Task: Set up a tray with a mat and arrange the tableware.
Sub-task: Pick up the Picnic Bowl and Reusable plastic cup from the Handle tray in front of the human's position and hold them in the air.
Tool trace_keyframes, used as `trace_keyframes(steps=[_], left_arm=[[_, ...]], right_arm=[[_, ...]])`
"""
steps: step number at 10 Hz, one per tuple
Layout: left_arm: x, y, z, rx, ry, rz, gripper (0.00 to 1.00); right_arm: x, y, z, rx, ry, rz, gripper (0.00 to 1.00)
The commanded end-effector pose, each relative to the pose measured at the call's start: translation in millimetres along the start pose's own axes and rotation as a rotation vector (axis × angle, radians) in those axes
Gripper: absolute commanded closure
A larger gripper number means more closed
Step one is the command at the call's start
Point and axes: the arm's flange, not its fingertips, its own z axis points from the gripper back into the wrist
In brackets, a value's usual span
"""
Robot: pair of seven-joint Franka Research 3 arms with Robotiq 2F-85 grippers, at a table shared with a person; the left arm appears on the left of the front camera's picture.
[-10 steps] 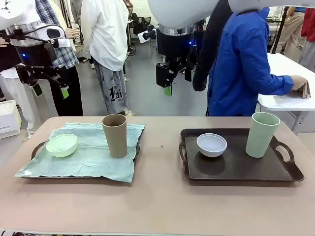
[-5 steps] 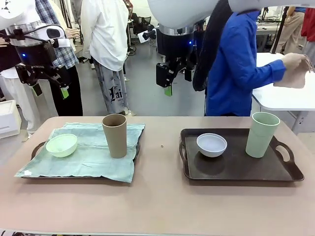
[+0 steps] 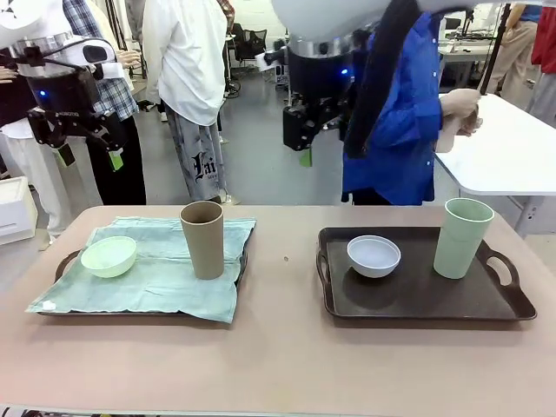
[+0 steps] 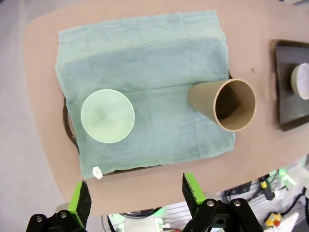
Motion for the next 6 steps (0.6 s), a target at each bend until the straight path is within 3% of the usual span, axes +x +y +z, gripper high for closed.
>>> trace_keyframes(steps=[1,4,6], left_arm=[[-21,-14,2,0.013,0.014,0.101,0.00],[-28,-25,-8,-0.068,0.069,0.213,0.00],[-25,-47,-10,-0.149,0.095,0.262,0.00]], right_arm=[[-52,-28,5,0.009,0.066,-0.279,0.00],[-129,-86,-3,0.056,0.142,-0.577,0.00],[-143,-100,-14,0.145,0.130,-0.706,0.00]])
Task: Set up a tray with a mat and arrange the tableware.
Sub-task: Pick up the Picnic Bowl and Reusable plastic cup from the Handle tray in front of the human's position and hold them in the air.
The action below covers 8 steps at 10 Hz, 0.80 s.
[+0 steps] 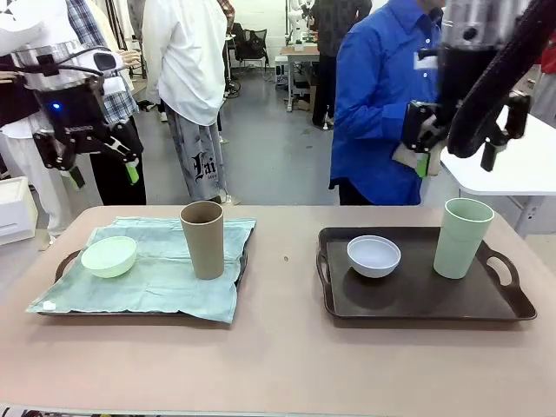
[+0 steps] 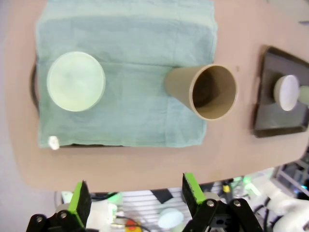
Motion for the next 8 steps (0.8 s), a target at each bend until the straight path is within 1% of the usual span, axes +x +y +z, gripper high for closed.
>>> trace_keyframes(steps=[1,4,5,6,7,8], left_arm=[[2,10,5,0.042,-0.019,-0.025,0.00],[2,10,5,0.042,-0.019,-0.025,0.00],[1,4,1,0.021,-0.007,-0.007,0.00],[9,12,-1,-0.011,0.014,0.006,0.00],[16,22,1,-0.128,0.036,0.002,0.00],[20,30,5,-0.246,0.052,-0.023,0.00]], right_arm=[[4,17,7,-0.039,-0.019,0.069,0.00],[4,17,7,-0.039,-0.019,0.069,0.00],[-2,15,4,-0.014,-0.013,0.034,0.00],[9,-3,3,0.149,0.155,0.157,0.00],[17,-27,4,0.292,0.230,0.176,0.00],[25,-53,6,0.453,0.262,0.157,0.00]])
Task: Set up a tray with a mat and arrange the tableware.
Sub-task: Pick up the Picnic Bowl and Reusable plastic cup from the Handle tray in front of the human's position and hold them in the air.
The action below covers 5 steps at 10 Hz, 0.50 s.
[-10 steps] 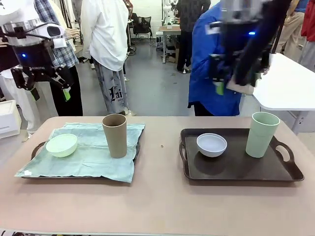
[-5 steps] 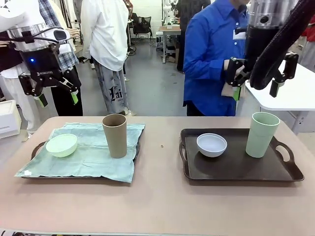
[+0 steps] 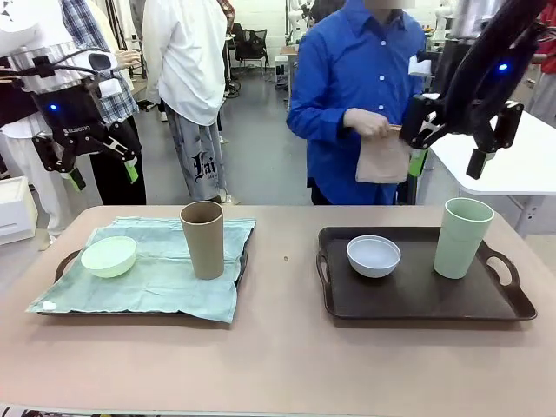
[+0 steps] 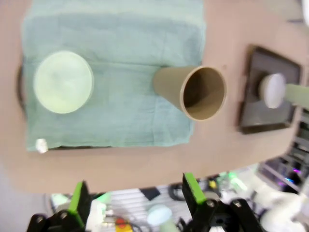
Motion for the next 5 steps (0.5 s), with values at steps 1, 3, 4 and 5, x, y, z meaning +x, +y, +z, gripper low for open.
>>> trace_keyframes(steps=[1,3,4,5], left_arm=[[12,13,10,-0.242,0.054,-0.049,0.00],[24,30,17,-0.456,0.095,-0.033,0.00],[29,40,18,-0.562,0.125,-0.013,0.00],[35,50,20,-0.661,0.148,0.016,0.00]], right_arm=[[4,-54,27,0.334,0.091,-0.037,0.00],[-2,-113,41,0.614,0.031,-0.087,0.00],[-7,-136,44,0.672,-0.020,-0.116,0.00],[-12,-158,49,0.706,-0.083,-0.142,0.00]])
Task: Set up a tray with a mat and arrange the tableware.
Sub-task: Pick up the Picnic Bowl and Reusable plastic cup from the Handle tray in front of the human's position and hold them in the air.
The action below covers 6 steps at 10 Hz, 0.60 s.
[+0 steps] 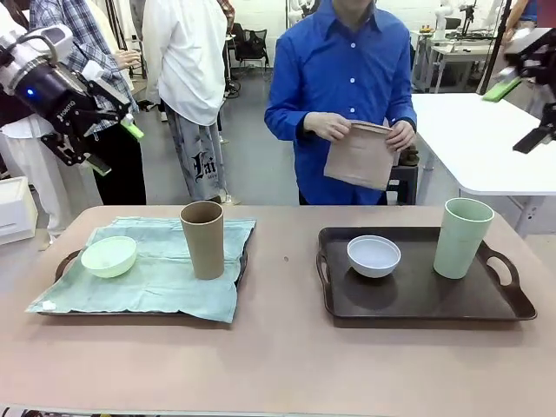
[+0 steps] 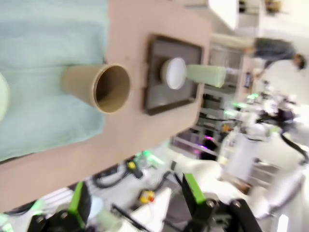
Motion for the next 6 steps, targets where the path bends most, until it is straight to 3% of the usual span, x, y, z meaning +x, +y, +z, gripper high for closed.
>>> trace_keyframes(steps=[1,4,6], left_arm=[[8,14,21,-0.180,0.039,0.073,0.00],[11,46,47,-0.295,0.037,0.123,0.00],[16,73,56,-0.351,0.050,0.163,0.00]], right_arm=[[-7,-16,14,0.085,-0.142,-0.029,0.00],[-35,-69,58,0.179,-0.266,-0.105,0.00],[-60,-114,76,0.258,-0.289,-0.117,0.00]])
